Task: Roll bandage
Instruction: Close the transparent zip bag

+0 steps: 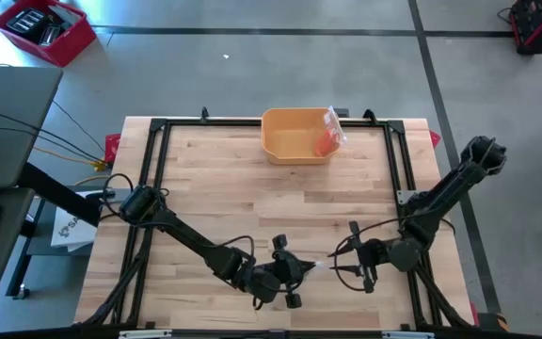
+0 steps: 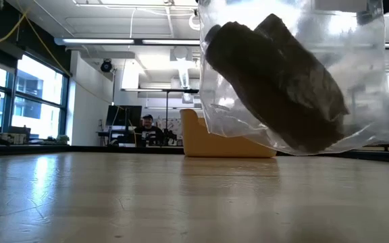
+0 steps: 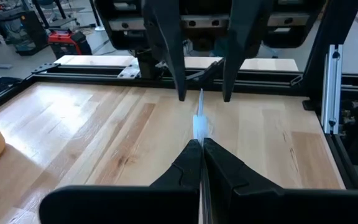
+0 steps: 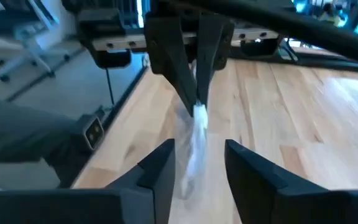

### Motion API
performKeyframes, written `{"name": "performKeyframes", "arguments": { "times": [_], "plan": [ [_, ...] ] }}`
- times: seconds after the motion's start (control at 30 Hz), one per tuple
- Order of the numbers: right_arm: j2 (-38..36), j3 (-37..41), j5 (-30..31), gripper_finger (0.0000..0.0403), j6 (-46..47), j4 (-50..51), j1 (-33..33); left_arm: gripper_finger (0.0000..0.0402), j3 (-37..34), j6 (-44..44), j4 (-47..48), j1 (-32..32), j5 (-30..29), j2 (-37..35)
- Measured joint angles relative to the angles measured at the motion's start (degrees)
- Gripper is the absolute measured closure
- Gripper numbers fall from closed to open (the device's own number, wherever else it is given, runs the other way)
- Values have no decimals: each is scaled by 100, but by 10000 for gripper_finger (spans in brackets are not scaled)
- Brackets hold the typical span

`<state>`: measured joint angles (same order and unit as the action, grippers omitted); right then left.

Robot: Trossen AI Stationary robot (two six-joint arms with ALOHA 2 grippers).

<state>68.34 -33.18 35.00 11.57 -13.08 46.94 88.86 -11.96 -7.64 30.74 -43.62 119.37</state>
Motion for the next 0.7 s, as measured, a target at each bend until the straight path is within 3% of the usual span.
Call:
{"name": "performKeyframes", "arguments": {
  "times": [0.23,0.7],
  "plan": [
    [208,563,45,302,-289,-1540,-3,401,0,-50,2,2,-4,0],
    [563,593,101,327,-520,-1938,-55,401,0,-97,4,2,-31,-2]
  ]
}}
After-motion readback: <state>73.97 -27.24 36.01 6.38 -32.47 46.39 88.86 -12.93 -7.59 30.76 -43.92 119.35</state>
